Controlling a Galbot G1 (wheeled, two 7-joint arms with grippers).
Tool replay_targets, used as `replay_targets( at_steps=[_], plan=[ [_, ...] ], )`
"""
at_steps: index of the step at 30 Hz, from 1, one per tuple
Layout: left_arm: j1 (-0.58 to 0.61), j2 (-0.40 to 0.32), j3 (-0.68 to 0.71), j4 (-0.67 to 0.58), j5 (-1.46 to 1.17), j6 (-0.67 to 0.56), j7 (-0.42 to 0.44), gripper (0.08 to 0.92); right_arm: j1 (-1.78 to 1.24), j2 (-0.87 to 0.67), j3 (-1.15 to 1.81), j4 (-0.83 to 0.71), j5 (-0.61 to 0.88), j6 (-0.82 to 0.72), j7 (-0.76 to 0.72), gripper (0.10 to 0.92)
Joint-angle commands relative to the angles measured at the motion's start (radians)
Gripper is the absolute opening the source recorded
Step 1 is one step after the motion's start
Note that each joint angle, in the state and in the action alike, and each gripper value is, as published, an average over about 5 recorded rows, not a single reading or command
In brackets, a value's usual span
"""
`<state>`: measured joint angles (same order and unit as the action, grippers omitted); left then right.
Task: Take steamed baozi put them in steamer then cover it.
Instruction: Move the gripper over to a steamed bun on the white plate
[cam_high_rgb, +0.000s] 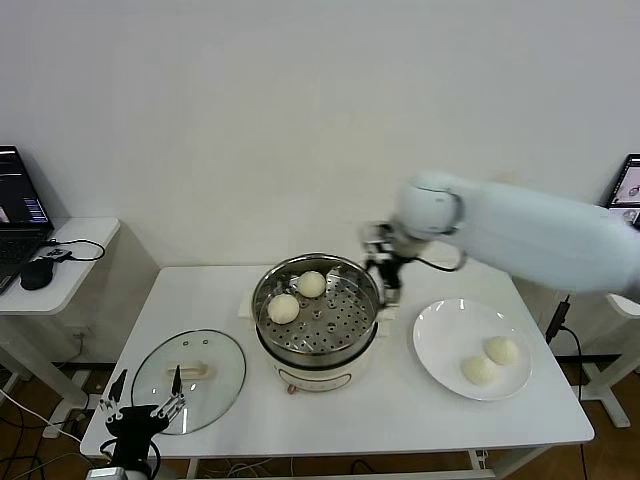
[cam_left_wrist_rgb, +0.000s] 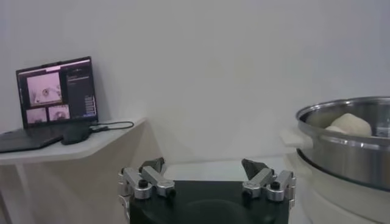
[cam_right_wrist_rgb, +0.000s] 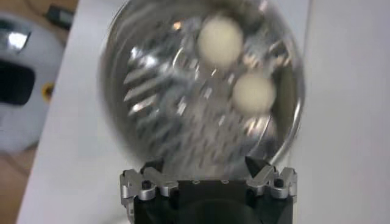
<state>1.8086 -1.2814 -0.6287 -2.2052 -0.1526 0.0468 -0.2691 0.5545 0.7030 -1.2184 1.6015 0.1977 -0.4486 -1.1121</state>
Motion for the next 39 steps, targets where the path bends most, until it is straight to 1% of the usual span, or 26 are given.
replay_targets(
  at_steps=[1, 7, 10, 14, 24, 32, 39],
  plan=[
    [0.005, 0.0, 0.002, -0.001, 0.003, 0.0, 0.0, 0.823, -0.143, -0.335, 0.08, 0.131, -0.208, 0.126, -0.092, 0.823],
    [0.007, -0.003, 0.005, 0.001, 0.007, -0.001, 0.0, 0.823, -0.498, -0.41, 0.343, 0.097, -0.323, 0.149, -0.061, 0.823],
    [0.01, -0.003, 0.001, 0.001, 0.007, 0.0, 0.0, 0.823, -0.647, -0.407, 0.456, 0.065, -0.364, 0.155, -0.044, 0.823],
    [0.016, -0.005, -0.004, 0.003, 0.008, -0.001, 0.0, 0.823, -0.756, -0.372, 0.561, 0.02, -0.396, 0.161, -0.031, 0.823],
    [0.024, -0.014, -0.012, 0.009, 0.011, -0.001, -0.001, 0.823, -0.804, -0.275, 0.601, -0.102, -0.464, 0.166, 0.005, 0.823],
    [0.024, -0.019, -0.016, 0.015, 0.011, -0.001, 0.0, 0.823, -0.795, -0.191, 0.587, -0.206, -0.468, 0.177, 0.054, 0.823],
    [0.02, -0.018, -0.024, 0.02, 0.011, 0.0, 0.0, 0.823, -0.789, -0.129, 0.581, -0.247, -0.455, 0.172, 0.071, 0.823]
  ],
)
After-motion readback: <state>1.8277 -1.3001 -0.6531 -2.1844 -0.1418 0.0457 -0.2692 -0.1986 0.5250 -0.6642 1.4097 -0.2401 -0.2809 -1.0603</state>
